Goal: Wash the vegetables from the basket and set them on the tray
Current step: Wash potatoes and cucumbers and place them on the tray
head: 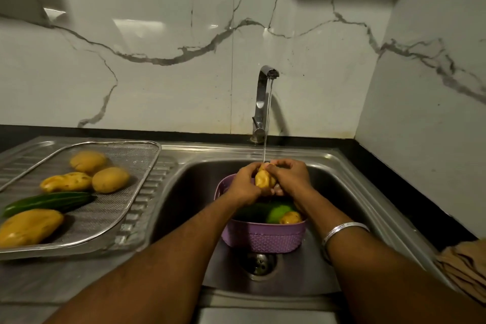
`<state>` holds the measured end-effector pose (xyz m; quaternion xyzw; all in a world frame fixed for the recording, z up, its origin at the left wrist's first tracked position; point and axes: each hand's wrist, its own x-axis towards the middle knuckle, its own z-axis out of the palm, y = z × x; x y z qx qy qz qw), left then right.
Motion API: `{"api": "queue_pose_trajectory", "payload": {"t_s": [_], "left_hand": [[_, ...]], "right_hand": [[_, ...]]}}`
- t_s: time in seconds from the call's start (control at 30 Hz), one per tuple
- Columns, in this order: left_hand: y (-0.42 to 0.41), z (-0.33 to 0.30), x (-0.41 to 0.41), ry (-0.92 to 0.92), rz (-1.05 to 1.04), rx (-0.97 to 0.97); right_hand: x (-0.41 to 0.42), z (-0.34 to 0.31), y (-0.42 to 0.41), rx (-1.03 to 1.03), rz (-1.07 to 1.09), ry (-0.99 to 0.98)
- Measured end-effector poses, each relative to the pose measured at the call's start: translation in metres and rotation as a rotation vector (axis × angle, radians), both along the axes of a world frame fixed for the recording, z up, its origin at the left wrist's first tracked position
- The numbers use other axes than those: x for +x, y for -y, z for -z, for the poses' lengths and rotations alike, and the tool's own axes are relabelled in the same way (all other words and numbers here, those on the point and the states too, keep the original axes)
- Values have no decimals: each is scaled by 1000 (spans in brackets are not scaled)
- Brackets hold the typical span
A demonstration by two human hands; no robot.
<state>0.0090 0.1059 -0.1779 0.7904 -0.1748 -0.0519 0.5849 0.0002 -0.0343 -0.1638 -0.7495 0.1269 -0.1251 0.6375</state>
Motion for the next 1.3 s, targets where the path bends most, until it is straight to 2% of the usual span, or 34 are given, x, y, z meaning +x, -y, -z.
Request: {"api": "queue_pose_trajectory", "payload": {"t_s": [0.1,0.23,0.33,0.5,0.67,0.87,1.07,1.23,1.3], "left_hand": [[0,-2,-3,113,-36,76],[-4,-1,-1,127,-73,75],[-3,-1,2,83,-11,100],[6,-1,1,136,-6,157],[-1,4,8,119,-56,175],[8,1,2,127,-4,144],[-3,3,5,32,-8,39],[5,3,1,20,38,33],[7,4,0,4,34,-6]], "right_hand": [[1,1,-4,-7,17,16],[5,3,-7,-78,-110,-27],[6,3,-6,-183,-30,59],[7,3,0,-176,99,75],[3,-2,0,-33,-165,-69],[8,1,2,-123,98,-20],[-5,-9,1,-22,-186,-97],[1,-1,2,-124,32,-4],[2,0,4,-152,41,12]]}}
